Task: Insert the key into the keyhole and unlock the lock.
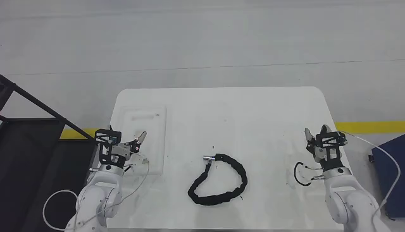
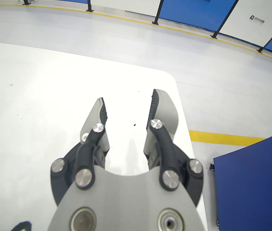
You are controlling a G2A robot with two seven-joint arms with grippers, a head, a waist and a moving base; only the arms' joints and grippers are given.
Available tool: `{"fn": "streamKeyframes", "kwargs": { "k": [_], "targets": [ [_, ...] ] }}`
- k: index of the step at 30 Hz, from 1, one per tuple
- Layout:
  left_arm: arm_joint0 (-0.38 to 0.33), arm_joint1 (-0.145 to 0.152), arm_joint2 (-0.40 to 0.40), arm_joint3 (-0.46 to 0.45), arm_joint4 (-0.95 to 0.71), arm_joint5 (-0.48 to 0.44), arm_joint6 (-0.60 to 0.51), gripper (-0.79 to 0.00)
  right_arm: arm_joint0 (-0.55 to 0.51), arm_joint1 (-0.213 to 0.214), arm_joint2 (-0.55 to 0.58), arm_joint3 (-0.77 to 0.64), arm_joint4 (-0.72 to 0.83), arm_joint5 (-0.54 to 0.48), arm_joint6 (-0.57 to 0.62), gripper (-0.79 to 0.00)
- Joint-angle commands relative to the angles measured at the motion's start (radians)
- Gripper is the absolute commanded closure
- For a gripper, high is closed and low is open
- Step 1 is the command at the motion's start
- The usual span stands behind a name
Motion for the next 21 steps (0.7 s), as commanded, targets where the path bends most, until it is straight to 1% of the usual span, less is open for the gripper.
{"fn": "streamKeyframes", "kwargs": {
  "k": [1, 13, 14, 21],
  "targets": [
    [0.0, 0.0, 0.0, 0.0, 0.0, 0.0, 0.0, -0.785, 0.0, 0.0, 0.0, 0.0, 0.0, 0.0, 0.0, -0.341],
    [0.0, 0.0, 0.0, 0.0, 0.0, 0.0, 0.0, -0.785, 0.0, 0.0, 0.0, 0.0, 0.0, 0.0, 0.0, -0.341],
    [0.0, 0.0, 0.0, 0.0, 0.0, 0.0, 0.0, -0.785, 0.0, 0.0, 0.0, 0.0, 0.0, 0.0, 0.0, -0.785],
    [-0.002, -0.001, -0.007, -0.008, 0.055, 0.008, 0.002, -0.785, 0.0, 0.0, 0.0, 0.0, 0.0, 0.0, 0.0, -0.785]
  ]
}}
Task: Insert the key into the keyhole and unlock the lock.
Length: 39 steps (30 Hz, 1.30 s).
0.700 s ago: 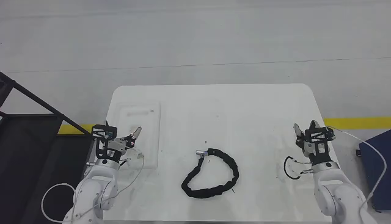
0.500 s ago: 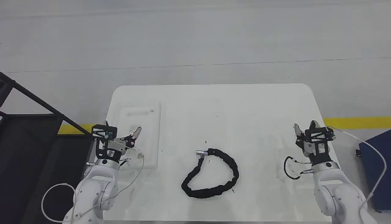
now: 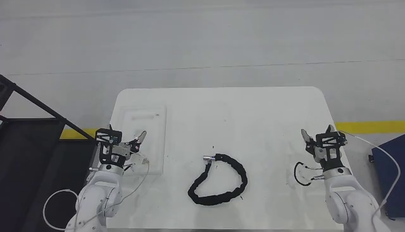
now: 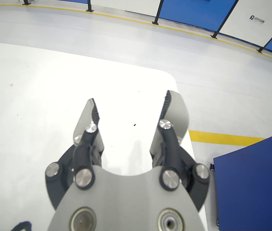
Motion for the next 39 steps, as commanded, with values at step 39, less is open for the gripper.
{"fn": "streamKeyframes", "kwargs": {
  "k": [39],
  "targets": [
    [-0.092, 0.046, -0.13, -0.223, -0.435, -0.395, -1.044, -0.785, 0.0, 0.0, 0.0, 0.0, 0.0, 0.0, 0.0, -0.785]
  ]
}}
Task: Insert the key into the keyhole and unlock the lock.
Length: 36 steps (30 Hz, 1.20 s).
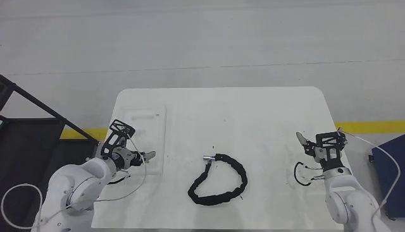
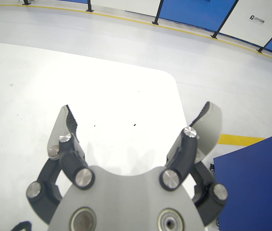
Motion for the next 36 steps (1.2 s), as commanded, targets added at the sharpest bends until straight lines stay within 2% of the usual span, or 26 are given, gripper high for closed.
{"fn": "streamKeyframes", "kwargs": {
  "k": [1, 6, 10, 13, 19, 36],
  "targets": [
    [-0.024, 0.005, -0.001, -0.003, -0.057, -0.008, -0.093, -0.785, 0.0, 0.0, 0.0, 0.0, 0.0, 0.0, 0.0, -0.785],
    [-0.107, 0.018, -0.004, 0.018, -0.207, 0.034, -0.326, -0.785, 0.0, 0.0, 0.0, 0.0, 0.0, 0.0, 0.0, -0.785],
    [-0.18, 0.027, 0.008, 0.06, -0.304, 0.099, -0.454, -0.785, 0.0, 0.0, 0.0, 0.0, 0.0, 0.0, 0.0, -0.785],
    [-0.226, 0.033, 0.025, 0.108, -0.322, 0.13, -0.506, -0.785, 0.0, 0.0, 0.0, 0.0, 0.0, 0.0, 0.0, -0.785],
    [-0.261, 0.044, 0.072, 0.177, -0.329, 0.155, -0.544, -0.785, 0.0, 0.0, 0.0, 0.0, 0.0, 0.0, 0.0, -0.785],
    [-0.262, 0.048, 0.078, 0.17, -0.32, 0.156, -0.541, -0.785, 0.0, 0.0, 0.0, 0.0, 0.0, 0.0, 0.0, -0.785]
  ]
}}
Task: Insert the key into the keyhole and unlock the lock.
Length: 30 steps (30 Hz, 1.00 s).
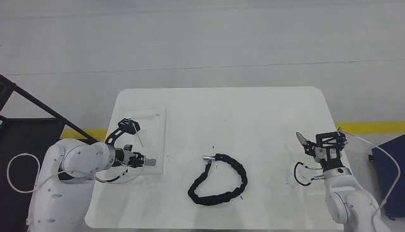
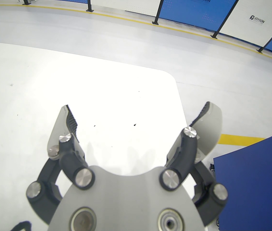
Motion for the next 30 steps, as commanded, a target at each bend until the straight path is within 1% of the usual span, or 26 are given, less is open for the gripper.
{"fn": "streamKeyframes", "kwargs": {
  "k": [1, 14, 17, 19, 21, 22, 26, 30],
  "targets": [
    [0.0, 0.0, 0.0, 0.0, 0.0, 0.0, 0.0, -0.785, 0.0, 0.0, 0.0, 0.0, 0.0, 0.0, 0.0, -0.785],
    [0.0, 0.0, 0.0, 0.0, 0.0, 0.0, 0.0, -0.785, 0.0, 0.0, 0.0, 0.0, 0.0, 0.0, 0.0, -0.785],
    [0.009, 0.001, 0.008, 0.013, -0.014, 0.022, 0.007, -0.785, 0.0, 0.0, 0.0, 0.0, 0.0, 0.0, 0.0, -0.785],
    [0.004, 0.004, 0.021, 0.044, -0.094, 0.062, -0.002, -0.785, 0.0, 0.0, 0.0, 0.0, 0.0, 0.0, 0.0, -0.785],
    [-0.006, 0.016, 0.037, 0.057, -0.102, 0.089, -0.002, -0.785, 0.0, 0.0, 0.0, 0.0, 0.0, 0.0, 0.0, -0.785],
    [-0.007, 0.023, 0.059, 0.069, -0.139, 0.09, -0.002, -0.785, 0.0, 0.0, 0.0, 0.0, 0.0, 0.0, 0.0, -0.785],
    [-0.037, 0.064, 0.104, 0.102, -0.173, 0.115, -0.002, -0.785, 0.0, 0.0, 0.0, 0.0, 0.0, 0.0, 0.0, -0.785],
    [-0.069, 0.102, 0.14, 0.104, -0.164, 0.144, -0.002, -0.785, 0.0, 0.0, 0.0, 0.0, 0.0, 0.0, 0.0, -0.785]
  ]
}}
